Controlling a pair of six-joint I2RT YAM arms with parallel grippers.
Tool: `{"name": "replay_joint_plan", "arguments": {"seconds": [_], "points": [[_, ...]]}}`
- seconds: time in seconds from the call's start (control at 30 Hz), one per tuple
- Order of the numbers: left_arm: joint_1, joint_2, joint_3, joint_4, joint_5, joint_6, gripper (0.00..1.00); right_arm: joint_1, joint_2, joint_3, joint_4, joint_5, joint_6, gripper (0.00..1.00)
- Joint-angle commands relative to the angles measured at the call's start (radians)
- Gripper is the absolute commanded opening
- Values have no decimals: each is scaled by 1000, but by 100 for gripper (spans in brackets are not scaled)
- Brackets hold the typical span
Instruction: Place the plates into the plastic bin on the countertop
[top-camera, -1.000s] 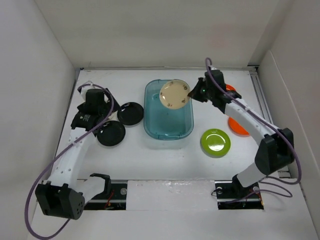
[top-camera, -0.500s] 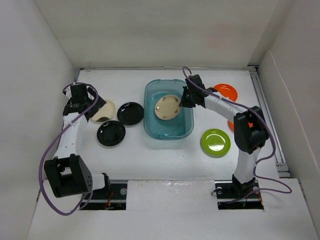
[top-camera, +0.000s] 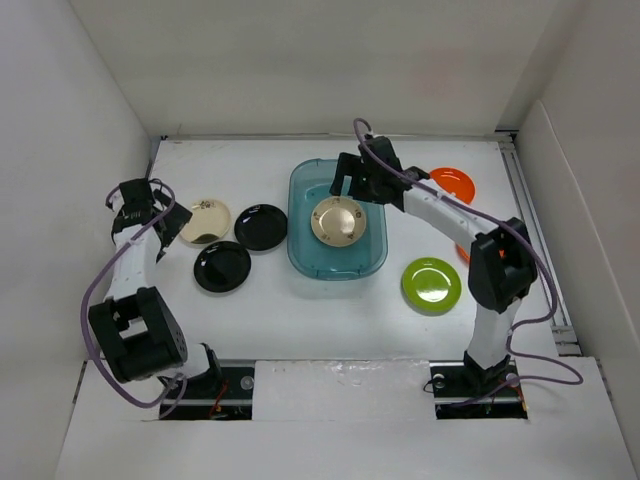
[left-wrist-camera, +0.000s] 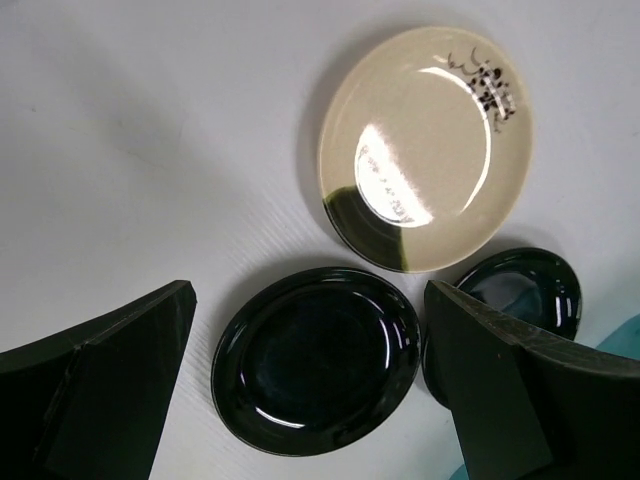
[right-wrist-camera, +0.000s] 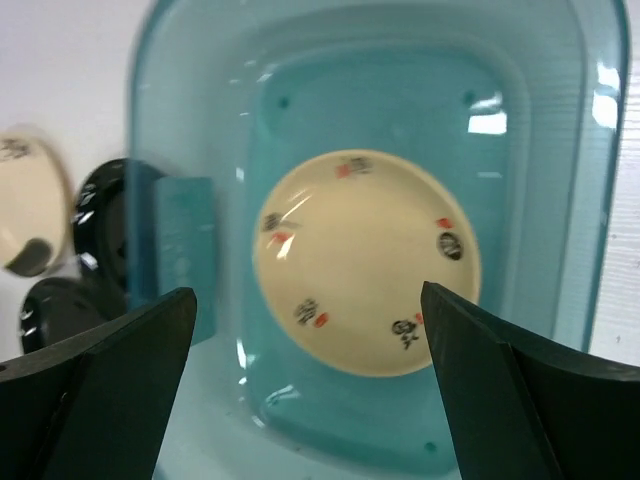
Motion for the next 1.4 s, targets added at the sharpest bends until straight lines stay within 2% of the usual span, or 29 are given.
{"name": "replay_joint_plan", "arguments": {"seconds": [0.0, 0.1, 0.2, 0.33, 0.5, 0.53, 0.57, 0.77, 0.97, 1.07, 1.1, 1.23, 1.27, 1.37], "points": [[0, 56, -16, 15, 34, -3, 100, 57, -118, 61, -1, 74, -20, 100], [0, 112, -7, 15, 21, -3, 100, 80, -208, 40, -1, 70, -29, 100], [9, 139, 4, 38, 41, 8, 97, 100, -316, -15, 20, -28, -39, 100], [9, 205, 51, 52, 77, 8, 94, 118, -475, -193, 124, -124, -39, 100], [9, 323, 113, 29, 47, -10, 87, 129, -671, -296, 124, -158, -39, 99], [9, 339, 113, 29, 47, -10, 82, 129, -699, -315, 115, -158, -39, 99], [9, 355, 124, 41, 47, -24, 71, 129, -730, -350, 115, -158, -39, 99], [9, 452, 148, 62, 80, -58, 67, 129, -937, -451, 104, -158, -29, 99], [9, 501, 148, 62, 41, -88, 42, 82, -1063, -491, 28, -133, -40, 99], [9, 526, 157, 62, 41, -88, 37, 51, -1095, -491, 0, -144, -49, 99], [9, 544, 157, 62, 52, -88, 26, 51, -1107, -491, -17, -144, -49, 99], [9, 558, 157, 62, 63, -108, 8, 28, -1134, -470, -58, -153, -68, 99], [9, 558, 168, 53, 63, -108, 0, 19, -1147, -470, -58, -153, -68, 99], [9, 537, 216, 53, 63, -118, 0, 19, -1169, -470, -81, -153, -68, 99]]}}
